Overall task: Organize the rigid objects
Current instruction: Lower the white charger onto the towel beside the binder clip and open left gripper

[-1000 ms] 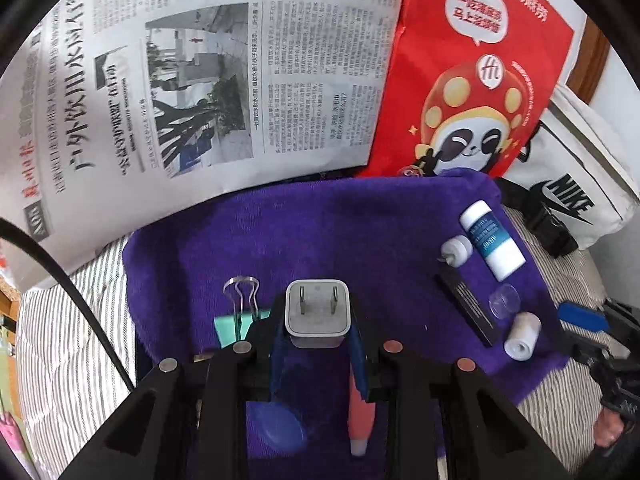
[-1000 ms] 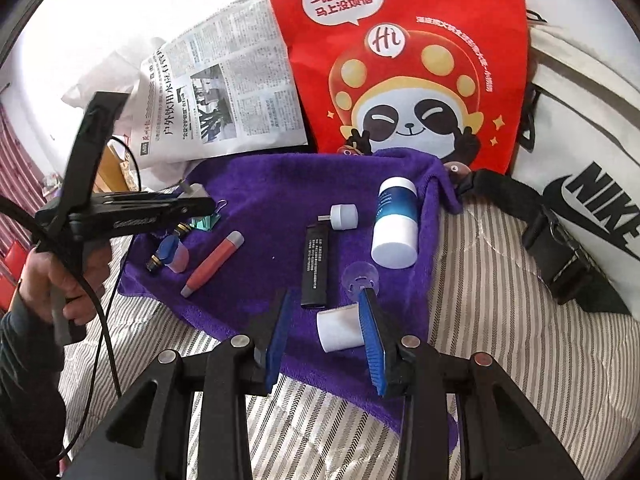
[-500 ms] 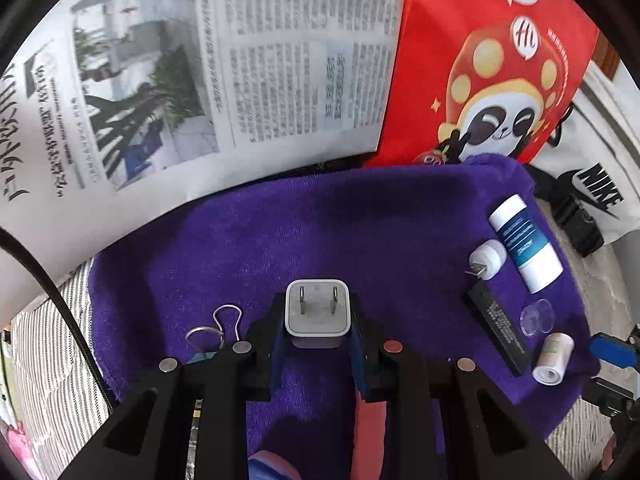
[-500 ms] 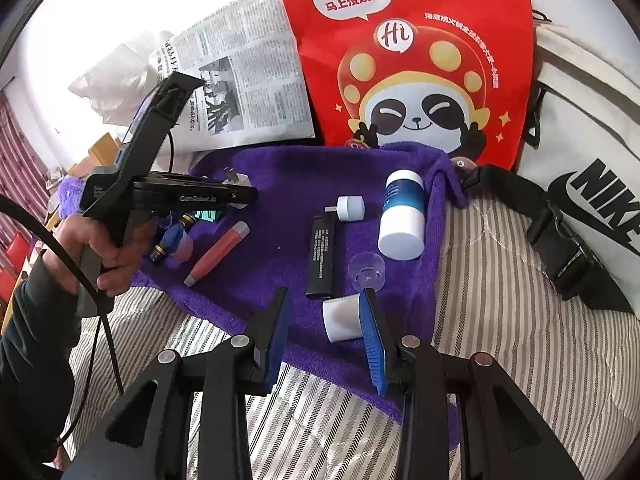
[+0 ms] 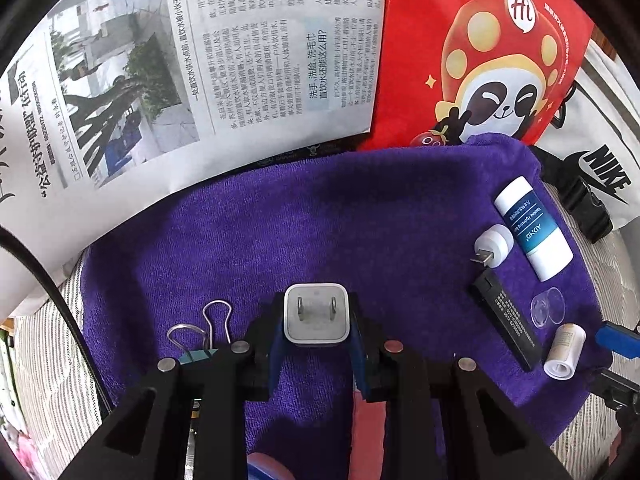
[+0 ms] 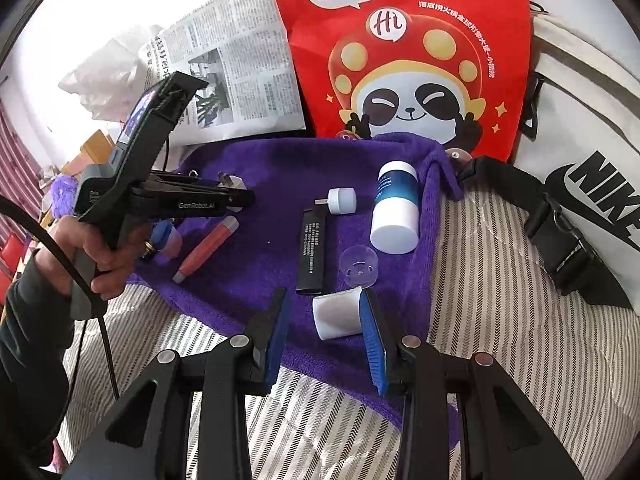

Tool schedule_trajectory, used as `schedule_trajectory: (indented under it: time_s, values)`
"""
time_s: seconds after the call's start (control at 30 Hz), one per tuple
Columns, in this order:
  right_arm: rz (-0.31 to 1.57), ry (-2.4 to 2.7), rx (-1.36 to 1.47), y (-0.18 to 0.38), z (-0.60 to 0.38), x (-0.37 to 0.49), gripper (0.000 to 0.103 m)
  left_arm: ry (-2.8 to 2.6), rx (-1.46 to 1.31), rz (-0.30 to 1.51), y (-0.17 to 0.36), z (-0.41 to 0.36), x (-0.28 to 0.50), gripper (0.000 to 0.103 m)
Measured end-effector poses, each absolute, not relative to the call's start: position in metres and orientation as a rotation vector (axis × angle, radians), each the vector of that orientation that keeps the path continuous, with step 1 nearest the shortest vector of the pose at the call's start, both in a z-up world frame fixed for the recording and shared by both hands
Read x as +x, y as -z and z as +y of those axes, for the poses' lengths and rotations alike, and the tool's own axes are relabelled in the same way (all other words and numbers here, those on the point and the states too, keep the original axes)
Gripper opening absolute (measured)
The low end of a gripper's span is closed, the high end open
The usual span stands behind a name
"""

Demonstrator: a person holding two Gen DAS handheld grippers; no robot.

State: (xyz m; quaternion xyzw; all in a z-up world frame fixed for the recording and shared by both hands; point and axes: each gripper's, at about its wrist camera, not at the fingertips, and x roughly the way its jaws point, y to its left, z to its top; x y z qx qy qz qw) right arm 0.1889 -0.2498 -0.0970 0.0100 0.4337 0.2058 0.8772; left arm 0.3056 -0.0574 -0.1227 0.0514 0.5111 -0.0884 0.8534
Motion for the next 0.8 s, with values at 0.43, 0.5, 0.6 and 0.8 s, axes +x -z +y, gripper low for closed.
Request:
schedule_trajectory:
  time_s: [0.43, 0.5, 0.6, 0.8]
  values:
    - [0.923, -0.367, -0.048, 0.100, -0.240, 0.184, 0.041, 0.230, 0.146, 1.061, 0.095, -0.078, 0.275, 0.056]
    - [0.924, -0.367, -0.042, 0.098, -0.239, 0.181, 0.042, 0.237, 0.154, 1.046, 0.086, -0.082, 0.267, 0.064]
    - [0.919, -0.355, -0.037, 0.092, -0.237, 0.175, 0.048, 0.237, 0.171, 1.026, 0.073, -0.085, 0.251, 0.068]
    - [0.909, -0.318, -0.009, 0.078, -0.233, 0.158, 0.061, 0.214, 0.169, 0.954, 0.043, -0.076, 0.203, 0.083]
